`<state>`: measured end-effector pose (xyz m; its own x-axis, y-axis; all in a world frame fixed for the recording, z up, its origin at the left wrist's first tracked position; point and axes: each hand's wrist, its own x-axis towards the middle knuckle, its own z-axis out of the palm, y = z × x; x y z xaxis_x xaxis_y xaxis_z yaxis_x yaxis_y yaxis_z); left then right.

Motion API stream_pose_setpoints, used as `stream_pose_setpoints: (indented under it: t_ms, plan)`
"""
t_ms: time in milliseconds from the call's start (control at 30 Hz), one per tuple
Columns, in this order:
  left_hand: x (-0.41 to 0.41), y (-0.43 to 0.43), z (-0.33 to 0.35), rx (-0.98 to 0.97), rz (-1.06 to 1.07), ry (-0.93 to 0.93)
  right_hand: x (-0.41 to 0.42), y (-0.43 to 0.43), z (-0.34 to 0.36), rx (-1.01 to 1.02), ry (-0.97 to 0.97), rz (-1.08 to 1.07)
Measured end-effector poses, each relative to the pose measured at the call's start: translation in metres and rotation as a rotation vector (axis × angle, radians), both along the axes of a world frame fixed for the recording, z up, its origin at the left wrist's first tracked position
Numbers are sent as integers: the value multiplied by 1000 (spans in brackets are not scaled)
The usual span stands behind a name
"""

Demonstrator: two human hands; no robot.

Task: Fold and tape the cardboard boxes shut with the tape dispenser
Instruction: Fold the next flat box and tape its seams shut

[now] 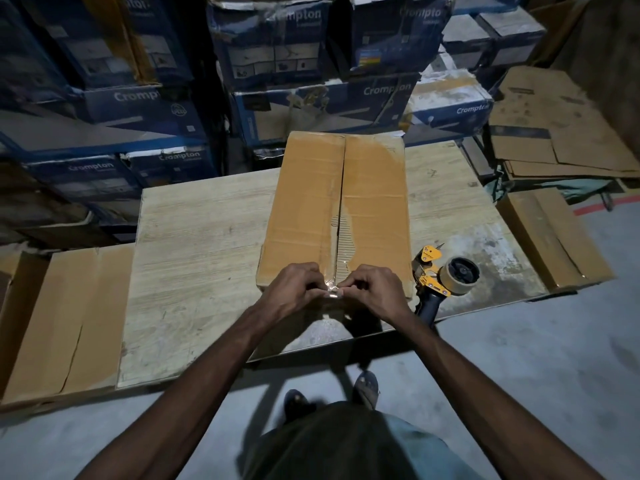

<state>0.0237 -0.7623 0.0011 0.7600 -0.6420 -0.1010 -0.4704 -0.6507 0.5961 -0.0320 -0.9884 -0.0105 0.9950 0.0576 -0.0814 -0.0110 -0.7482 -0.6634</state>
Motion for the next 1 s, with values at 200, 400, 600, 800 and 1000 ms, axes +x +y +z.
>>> stream_pose_setpoints:
  t_ms: [200, 400, 600, 800, 1000]
  plan:
    - [6, -24, 7, 108, -7, 67, 6, 1, 7, -164, -17, 114]
    - [16, -42, 13, 171, 9, 71, 12, 13, 18, -269, -25, 149]
    - [14, -41, 11, 183, 38, 84, 21, 15, 18, -283, 56, 158]
    - [22, -8, 10, 214, 26, 132, 10, -29, 17, -317, 116, 163]
    - [42, 54, 11, 439, 4, -115, -9, -92, 12, -374, 92, 119]
